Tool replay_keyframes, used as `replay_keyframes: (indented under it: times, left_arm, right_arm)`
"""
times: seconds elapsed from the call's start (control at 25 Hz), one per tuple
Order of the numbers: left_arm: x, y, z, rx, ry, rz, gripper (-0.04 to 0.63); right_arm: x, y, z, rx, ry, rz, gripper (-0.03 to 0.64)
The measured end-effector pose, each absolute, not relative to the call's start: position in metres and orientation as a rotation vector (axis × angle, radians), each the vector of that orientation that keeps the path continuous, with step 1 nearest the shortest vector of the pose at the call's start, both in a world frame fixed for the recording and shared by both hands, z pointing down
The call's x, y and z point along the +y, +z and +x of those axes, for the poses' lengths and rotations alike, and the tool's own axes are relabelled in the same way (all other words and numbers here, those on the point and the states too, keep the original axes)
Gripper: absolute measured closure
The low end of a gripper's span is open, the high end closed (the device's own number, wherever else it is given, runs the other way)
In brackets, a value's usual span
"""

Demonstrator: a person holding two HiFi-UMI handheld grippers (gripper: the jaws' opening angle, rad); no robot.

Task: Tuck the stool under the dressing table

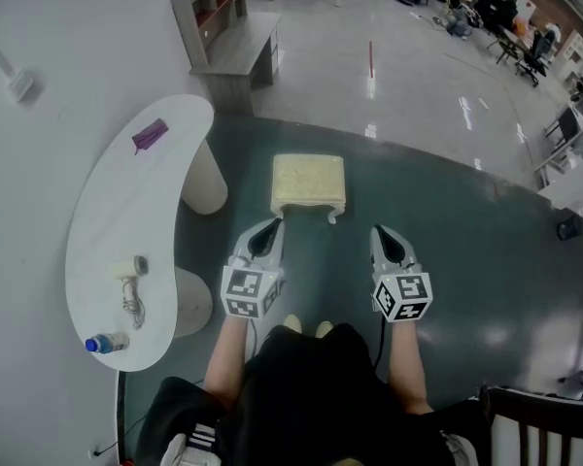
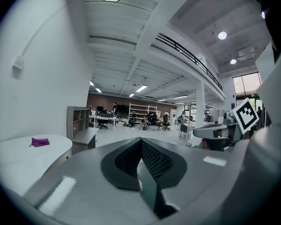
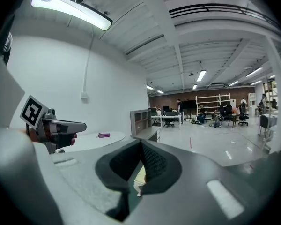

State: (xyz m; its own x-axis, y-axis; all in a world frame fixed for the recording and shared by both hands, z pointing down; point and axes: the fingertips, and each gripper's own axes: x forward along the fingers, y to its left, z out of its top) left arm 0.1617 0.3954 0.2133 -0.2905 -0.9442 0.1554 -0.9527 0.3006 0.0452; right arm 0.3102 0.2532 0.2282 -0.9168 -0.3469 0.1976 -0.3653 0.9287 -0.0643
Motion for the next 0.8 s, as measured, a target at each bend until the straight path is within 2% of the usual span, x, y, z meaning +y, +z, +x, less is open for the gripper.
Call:
replay_keyframes:
  times: [0.48, 0.8]
  left_arm:
    - [0.369, 0.231, 0.112, -2.346, 0.041, 1.763, 0.589]
    - [0.293, 0.236, 0.057, -2.395, 0.045, 1.726, 0.589]
  right_arm:
    - [0.225, 0.238, 0.269, -2.875, 0.141, 0.582, 0.614]
    - [0.143, 0.247, 0.206, -2.895, 0.135, 0.527, 0.614]
